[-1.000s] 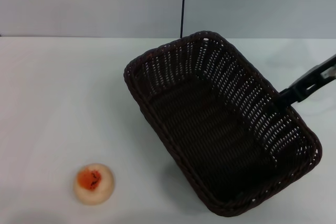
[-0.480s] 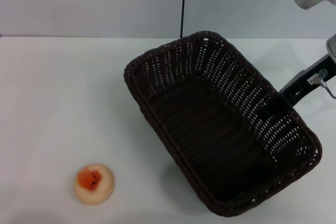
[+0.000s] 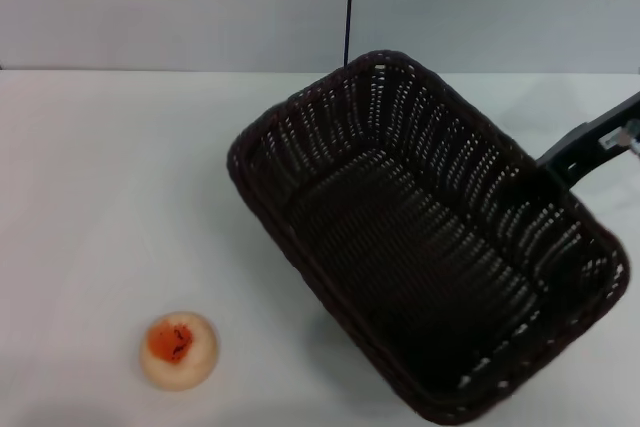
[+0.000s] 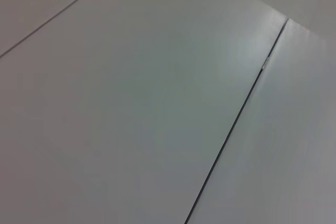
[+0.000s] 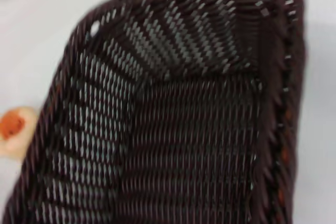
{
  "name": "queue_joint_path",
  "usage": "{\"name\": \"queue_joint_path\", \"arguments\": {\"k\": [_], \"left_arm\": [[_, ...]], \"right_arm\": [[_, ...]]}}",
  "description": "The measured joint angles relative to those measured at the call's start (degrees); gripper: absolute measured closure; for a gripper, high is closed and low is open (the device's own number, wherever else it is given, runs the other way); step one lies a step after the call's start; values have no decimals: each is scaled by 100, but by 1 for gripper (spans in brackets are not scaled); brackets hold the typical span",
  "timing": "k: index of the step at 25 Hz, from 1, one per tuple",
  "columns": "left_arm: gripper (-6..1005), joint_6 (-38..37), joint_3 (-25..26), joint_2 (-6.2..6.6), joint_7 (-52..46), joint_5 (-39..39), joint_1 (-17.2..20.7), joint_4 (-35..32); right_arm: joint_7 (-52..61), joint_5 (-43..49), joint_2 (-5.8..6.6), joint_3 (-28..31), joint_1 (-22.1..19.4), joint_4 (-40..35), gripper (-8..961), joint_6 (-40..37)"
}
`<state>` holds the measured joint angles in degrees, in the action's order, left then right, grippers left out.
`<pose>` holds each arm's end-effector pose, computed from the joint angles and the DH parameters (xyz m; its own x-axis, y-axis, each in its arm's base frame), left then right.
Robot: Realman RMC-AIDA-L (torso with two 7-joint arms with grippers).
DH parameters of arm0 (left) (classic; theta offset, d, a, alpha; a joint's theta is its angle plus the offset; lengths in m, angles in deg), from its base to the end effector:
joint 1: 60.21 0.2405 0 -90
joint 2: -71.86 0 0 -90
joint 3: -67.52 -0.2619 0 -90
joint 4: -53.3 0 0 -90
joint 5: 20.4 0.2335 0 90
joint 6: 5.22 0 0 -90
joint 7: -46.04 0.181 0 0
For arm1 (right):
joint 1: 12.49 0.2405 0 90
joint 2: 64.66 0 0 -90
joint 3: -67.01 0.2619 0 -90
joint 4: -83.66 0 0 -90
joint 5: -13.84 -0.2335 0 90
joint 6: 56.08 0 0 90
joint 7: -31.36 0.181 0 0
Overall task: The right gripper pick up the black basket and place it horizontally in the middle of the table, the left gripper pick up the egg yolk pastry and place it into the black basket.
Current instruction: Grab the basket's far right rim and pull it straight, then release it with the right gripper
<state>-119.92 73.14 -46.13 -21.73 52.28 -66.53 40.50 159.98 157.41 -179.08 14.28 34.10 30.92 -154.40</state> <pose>-0.3847 0.1916 0.1367 0.0782 -0.5086 0.8574 0.9199 -0.2947 -0.2588 0.2118 0.4076 -0.0013 0.7111 -0.6930 0.1185 -0.6761 -0.7203 -0.1550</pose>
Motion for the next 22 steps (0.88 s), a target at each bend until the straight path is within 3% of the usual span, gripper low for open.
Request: {"name": "queue_joint_path", "arguments": {"k": [1,6,9,10,11,14,15,19,22], "left_arm": [[425,1,0,1,0,0,1,-1],[425,1,0,4,-1,0,0,-3],[426,1,0,6,-6,0,-20,-3],[426,1,0,9,-9,0,-25,-3],[426,1,0,11,-10,0,-30,-3],[426,1,0,13,-13,0,-45,-4],[426,1,0,14,-17,0,-49,-7],[426,1,0,14,-29,0,-67,-19],[426,1,0,14,-30,0,-73,-16]], "right_arm": [[0,0,0,0,0,0,774,0],[-292,-596,241,483,-174,69,800,-175],[-467,-1122,443,711,-273,167,793,-354],[-565,-1434,571,785,-321,203,791,-454],[-565,-1434,571,785,-321,203,788,-454],[-681,-1703,775,810,-315,201,781,-645],[-740,-1745,894,820,-219,155,779,-791],[-805,-1723,1006,811,7,-13,769,-950],[-1057,-1592,1011,680,214,-216,762,-997]]}}
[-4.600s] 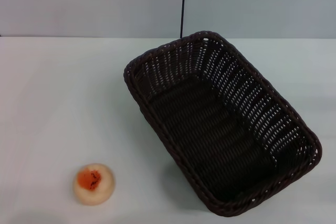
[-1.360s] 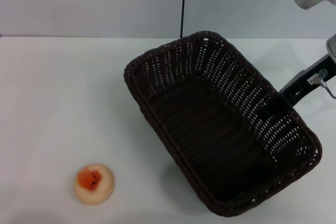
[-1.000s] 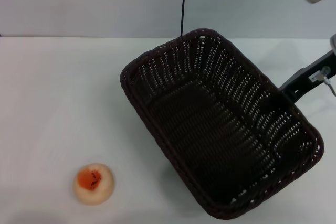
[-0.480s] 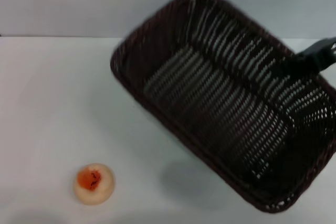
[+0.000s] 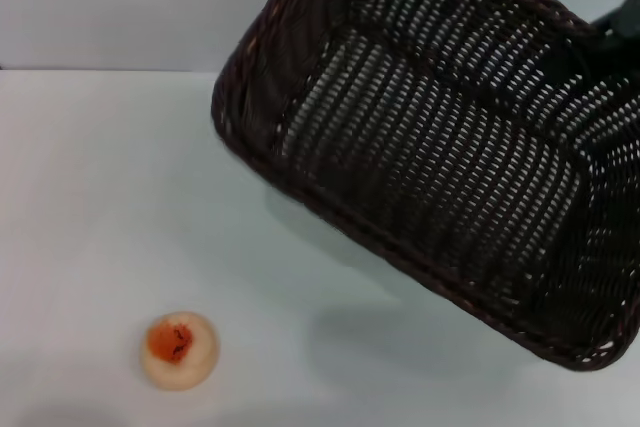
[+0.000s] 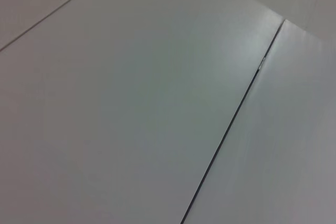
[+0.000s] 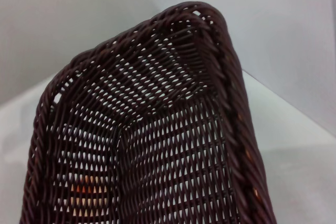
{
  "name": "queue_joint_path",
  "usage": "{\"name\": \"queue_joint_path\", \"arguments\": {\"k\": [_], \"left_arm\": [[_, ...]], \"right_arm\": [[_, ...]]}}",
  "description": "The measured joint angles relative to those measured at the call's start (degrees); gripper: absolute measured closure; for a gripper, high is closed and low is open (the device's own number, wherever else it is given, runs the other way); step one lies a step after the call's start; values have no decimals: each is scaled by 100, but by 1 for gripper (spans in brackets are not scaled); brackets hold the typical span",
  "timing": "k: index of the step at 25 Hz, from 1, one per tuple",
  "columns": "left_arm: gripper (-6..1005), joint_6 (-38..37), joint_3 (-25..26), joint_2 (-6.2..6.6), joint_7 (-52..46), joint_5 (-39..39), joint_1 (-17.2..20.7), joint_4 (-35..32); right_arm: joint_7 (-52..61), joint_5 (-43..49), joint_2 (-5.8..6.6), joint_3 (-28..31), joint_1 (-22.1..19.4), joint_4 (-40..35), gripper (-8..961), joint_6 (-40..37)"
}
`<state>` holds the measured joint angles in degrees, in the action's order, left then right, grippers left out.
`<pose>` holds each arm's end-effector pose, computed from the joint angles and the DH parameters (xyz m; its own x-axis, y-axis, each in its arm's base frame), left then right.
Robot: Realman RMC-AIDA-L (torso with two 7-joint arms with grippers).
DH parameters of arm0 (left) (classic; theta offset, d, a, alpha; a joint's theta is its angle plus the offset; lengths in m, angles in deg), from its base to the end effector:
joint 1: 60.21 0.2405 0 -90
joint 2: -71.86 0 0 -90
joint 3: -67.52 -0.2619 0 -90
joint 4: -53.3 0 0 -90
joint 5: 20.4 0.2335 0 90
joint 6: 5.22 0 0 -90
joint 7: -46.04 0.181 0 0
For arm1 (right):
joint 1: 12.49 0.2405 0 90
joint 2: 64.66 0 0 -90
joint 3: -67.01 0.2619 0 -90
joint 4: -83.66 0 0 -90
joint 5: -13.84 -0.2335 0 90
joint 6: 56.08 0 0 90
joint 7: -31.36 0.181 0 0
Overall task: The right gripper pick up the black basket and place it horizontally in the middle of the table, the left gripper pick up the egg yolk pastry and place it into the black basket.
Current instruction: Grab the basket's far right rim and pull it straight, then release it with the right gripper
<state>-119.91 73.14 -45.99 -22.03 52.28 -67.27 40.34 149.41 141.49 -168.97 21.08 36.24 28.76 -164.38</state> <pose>-0.3825 0.1966 0.1381 0.0715 -0.5083 0.8582 0.9152 -0.3088 -0.2591 0.1642 0.4223 0.0914 0.8790 -0.4691 -0.0849 -0.4749 -0.8772 -0.0708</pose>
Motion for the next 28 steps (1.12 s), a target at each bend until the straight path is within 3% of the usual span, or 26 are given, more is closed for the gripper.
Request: {"name": "queue_joint_path", "arguments": {"k": [8,13,18,28], "left_arm": [[426,21,-101,-19,37,6,15,27],[426,45,-207,-27,39,9,2,63],[426,75,-300,-26,46,10,-4,122],[427,151,-426,-26,56,10,13,168]], "right_arm": [[-1024,109,-367,-610,231,-457,743,-82],[-1333,353,-491,-1099,435,-236,731,-35],[-1625,1001,-690,-1155,660,-26,719,198],[-1865,1027,-733,-1156,701,-10,695,362]]}}
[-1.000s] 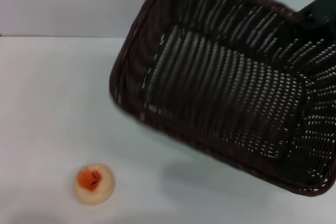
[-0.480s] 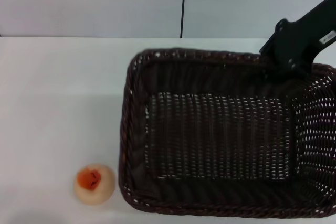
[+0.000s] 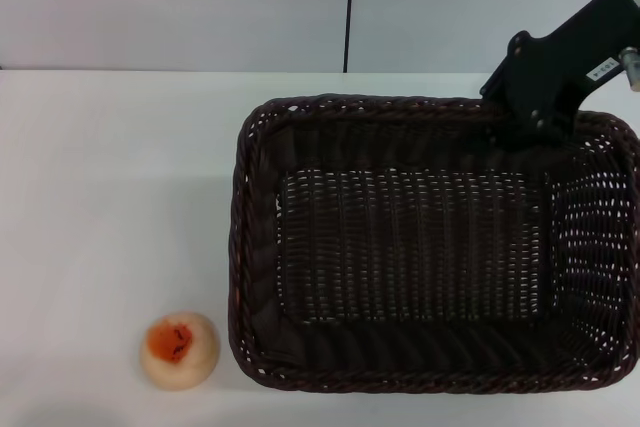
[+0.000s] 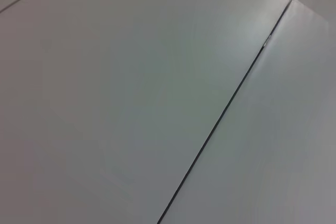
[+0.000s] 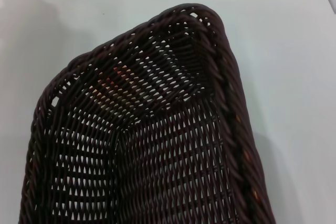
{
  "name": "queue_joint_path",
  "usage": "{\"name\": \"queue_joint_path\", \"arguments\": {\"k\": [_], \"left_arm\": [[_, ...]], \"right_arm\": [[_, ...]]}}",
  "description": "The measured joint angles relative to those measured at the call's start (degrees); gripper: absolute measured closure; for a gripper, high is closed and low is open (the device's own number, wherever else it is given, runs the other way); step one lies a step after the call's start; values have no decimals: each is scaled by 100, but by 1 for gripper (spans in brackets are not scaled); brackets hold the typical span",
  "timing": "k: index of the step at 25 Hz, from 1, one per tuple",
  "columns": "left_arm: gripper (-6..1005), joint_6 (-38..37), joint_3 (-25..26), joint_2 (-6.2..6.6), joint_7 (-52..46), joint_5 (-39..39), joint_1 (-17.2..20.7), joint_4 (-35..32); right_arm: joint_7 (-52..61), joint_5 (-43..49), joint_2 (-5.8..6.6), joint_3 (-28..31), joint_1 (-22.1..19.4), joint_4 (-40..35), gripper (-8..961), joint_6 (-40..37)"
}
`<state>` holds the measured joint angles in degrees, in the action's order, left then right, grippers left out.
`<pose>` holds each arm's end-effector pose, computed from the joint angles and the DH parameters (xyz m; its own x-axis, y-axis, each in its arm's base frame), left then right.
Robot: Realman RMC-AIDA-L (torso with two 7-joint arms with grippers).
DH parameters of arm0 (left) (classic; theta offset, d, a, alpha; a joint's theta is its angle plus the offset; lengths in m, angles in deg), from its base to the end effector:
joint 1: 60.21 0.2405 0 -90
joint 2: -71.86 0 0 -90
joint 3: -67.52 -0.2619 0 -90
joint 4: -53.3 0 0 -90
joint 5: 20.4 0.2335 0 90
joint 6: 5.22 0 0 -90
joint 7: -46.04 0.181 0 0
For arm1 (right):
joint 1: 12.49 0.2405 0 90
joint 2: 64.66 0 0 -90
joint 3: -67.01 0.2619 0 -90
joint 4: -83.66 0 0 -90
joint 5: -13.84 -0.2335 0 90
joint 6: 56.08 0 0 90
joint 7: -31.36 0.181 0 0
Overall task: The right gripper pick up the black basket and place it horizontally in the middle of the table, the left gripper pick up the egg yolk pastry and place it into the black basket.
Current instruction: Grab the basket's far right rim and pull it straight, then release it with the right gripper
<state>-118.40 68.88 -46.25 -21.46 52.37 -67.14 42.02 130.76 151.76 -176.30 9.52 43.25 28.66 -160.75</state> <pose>-0.3805 0.2044 0.1206 0.0457 -0.4440 0.8948 0.9191 -0.3323 -0.2118 0.1301 0.4216 0.0125 0.9809 -0.0210 0.1934 -0.0256 -0.9994 0.0211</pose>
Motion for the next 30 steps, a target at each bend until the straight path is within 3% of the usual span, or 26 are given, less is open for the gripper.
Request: {"name": "queue_joint_path", "arguments": {"k": [15,23,30], "left_arm": [[427,0,-90,2,-12,0,34,98],[427,-2,-156,8,-9,-1,132,146],[427,13,-291,19,0,-1,189,114]], "right_arm": [[-154,56,-145,-283,174,7,660,247],[-253,22,-156,-238,220,-2,633,463],[-397,-103,-199,-144,163,-464,602,943]]}}
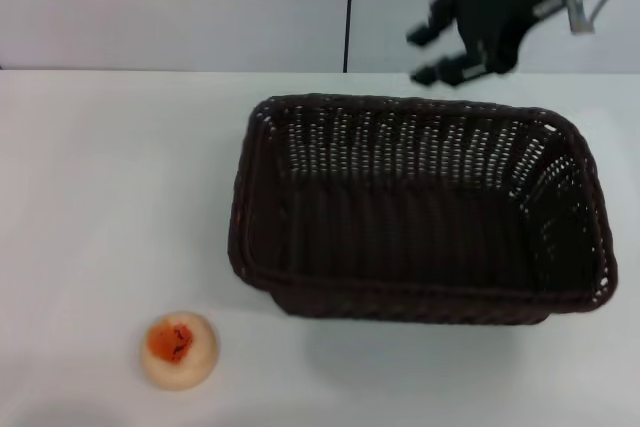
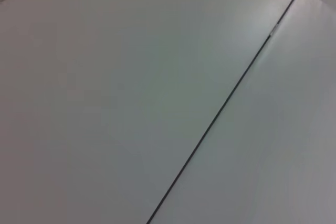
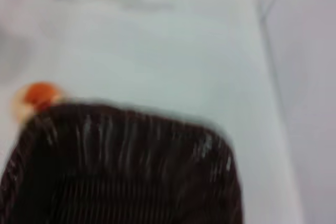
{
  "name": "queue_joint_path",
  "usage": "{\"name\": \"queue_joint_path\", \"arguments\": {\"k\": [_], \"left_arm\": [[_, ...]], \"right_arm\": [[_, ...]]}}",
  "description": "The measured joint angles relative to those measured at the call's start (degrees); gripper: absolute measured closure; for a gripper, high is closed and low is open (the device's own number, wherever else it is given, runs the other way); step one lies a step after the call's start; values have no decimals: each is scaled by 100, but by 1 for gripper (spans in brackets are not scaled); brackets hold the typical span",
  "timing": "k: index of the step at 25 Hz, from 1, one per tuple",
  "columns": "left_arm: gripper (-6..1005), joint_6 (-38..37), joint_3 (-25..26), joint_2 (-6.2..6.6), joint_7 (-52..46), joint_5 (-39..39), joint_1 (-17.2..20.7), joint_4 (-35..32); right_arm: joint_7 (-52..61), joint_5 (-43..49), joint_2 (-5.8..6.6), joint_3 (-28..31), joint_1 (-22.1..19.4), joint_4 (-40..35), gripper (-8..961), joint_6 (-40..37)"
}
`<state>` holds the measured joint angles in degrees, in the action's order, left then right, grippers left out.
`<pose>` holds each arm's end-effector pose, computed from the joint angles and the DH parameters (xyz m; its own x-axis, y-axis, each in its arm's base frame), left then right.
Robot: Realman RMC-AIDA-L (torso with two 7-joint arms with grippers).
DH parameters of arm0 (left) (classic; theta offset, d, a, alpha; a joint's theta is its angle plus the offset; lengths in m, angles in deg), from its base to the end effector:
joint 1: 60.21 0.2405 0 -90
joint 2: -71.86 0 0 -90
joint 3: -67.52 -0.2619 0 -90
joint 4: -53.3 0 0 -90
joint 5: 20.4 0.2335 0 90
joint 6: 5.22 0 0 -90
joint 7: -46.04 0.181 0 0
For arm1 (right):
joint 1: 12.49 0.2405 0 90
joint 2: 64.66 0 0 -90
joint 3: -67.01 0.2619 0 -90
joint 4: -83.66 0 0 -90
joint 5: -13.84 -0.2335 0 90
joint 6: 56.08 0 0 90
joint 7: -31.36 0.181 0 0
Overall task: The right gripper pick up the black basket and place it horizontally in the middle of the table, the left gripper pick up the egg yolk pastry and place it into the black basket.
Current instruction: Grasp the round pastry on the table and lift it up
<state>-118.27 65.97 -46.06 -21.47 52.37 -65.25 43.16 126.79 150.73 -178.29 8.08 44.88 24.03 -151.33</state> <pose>-0.3836 0.1956 0.1114 0.0390 -0.4009 0.9153 0.9253 -0.3313 -0.1846 0.0897 0.4497 0.0064 0.9752 0.1514 0.1614 0.1734 -0.9759 -0.1321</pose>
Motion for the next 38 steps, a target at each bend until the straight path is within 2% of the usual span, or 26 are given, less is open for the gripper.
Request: {"name": "queue_joint_path", "arguments": {"k": [3,5,9,13,14,15,17,19,20,21,24,27,30,35,38], "left_arm": [[428,16,-53,5,0,0,7,-15],[428,19,-124,8,0,33,23,-48],[428,20,-213,15,53,460,36,-358],[428,11,-229,34,149,1187,18,-780],[428,14,-231,45,153,1456,3,-926],[428,19,-312,101,154,2149,-31,-1257],[428,19,-367,128,155,2418,-43,-1370],[428,-5,-636,208,206,2947,-58,-1592],[428,-28,-776,229,241,3088,-61,-1662],[428,-38,-878,237,266,3150,-61,-1716],[428,-12,-1142,230,310,3345,-36,-1955],[428,22,-1204,202,473,3715,-54,-2182],[428,204,-1212,109,766,4173,-116,-2414],[428,514,-1217,29,1037,4768,-317,-2412],[429,678,-1224,11,1087,4920,-400,-2360]], "right_arm": [[-125,-265,-15,216,-53,-227,576,75],[-216,-550,-70,362,-252,-455,558,127],[-403,-1365,-289,586,-1052,-960,550,401],[-621,-2538,-456,769,-2078,-1203,552,765],[-735,-2902,-487,834,-2404,-1159,552,871],[-875,-3250,-503,873,-2628,-1051,552,998],[-1255,-3947,-513,973,-3093,-678,552,1231],[-1757,-4706,-502,1196,-3445,-67,552,1378],[-2204,-5459,-500,1538,-3686,569,552,1299],[-2204,-5459,-500,1538,-3686,569,552,1299],[-2804,-6424,-492,2137,-4014,1552,552,894],[-3311,-6979,-502,2702,-4225,2299,552,652],[-3739,-7244,-490,3150,-4309,2906,552,577],[-3879,-7276,-486,3546,-4345,3260,552,587],[-3895,-7286,-496,3579,-4346,3302,552,597]]}}
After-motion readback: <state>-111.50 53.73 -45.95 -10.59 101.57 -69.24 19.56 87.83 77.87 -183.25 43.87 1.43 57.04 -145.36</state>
